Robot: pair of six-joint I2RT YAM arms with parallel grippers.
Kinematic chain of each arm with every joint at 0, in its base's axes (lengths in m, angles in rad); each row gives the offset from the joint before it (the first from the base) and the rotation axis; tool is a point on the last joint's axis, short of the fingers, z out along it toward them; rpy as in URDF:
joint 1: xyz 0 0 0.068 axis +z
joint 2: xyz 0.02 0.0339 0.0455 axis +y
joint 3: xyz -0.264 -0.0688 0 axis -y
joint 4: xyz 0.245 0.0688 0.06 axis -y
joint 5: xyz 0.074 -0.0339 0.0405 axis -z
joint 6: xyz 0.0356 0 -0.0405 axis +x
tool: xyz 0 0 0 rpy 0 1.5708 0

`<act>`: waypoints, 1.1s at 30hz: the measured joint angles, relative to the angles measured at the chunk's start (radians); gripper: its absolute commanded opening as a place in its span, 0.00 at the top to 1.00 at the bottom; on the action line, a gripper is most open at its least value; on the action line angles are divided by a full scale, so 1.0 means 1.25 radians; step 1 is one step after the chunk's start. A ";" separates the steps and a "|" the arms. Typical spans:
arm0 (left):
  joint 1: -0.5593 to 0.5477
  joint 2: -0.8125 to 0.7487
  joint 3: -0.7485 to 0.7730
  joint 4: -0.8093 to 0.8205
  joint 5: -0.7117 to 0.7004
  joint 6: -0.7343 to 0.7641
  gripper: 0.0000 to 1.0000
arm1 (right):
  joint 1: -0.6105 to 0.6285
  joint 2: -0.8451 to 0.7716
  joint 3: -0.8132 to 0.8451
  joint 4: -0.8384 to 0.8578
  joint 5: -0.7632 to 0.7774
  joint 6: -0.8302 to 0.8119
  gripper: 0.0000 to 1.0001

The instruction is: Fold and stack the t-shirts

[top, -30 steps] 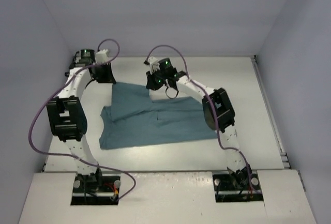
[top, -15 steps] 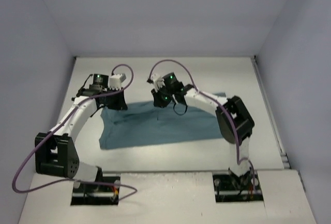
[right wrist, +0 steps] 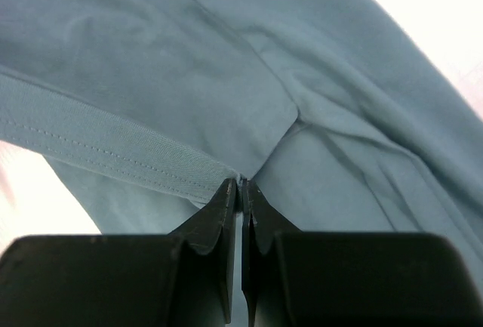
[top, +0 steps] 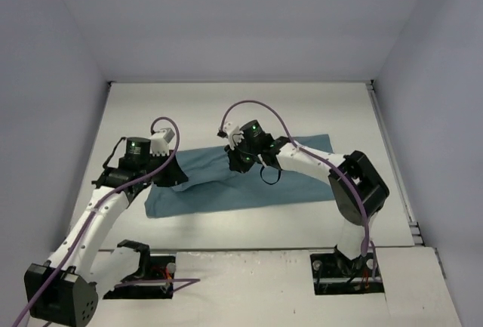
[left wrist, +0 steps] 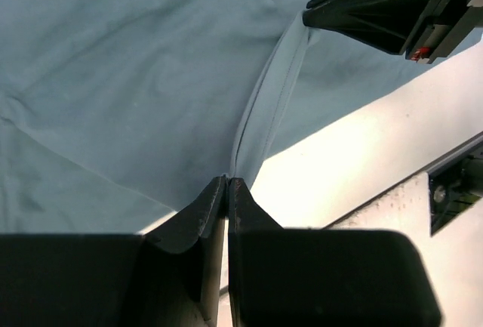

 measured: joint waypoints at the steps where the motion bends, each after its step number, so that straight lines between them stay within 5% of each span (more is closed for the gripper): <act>1: -0.009 -0.005 -0.013 0.002 -0.003 -0.015 1.00 | 0.002 -0.003 -0.008 0.000 0.003 0.000 0.99; 17: -0.168 -0.017 -0.151 0.039 -0.100 -0.182 0.98 | 0.017 -0.071 -0.132 0.005 0.032 0.019 0.98; 33: -0.176 0.035 -0.169 0.067 -0.272 -0.226 0.97 | 0.020 -0.028 -0.085 0.007 0.031 0.021 0.95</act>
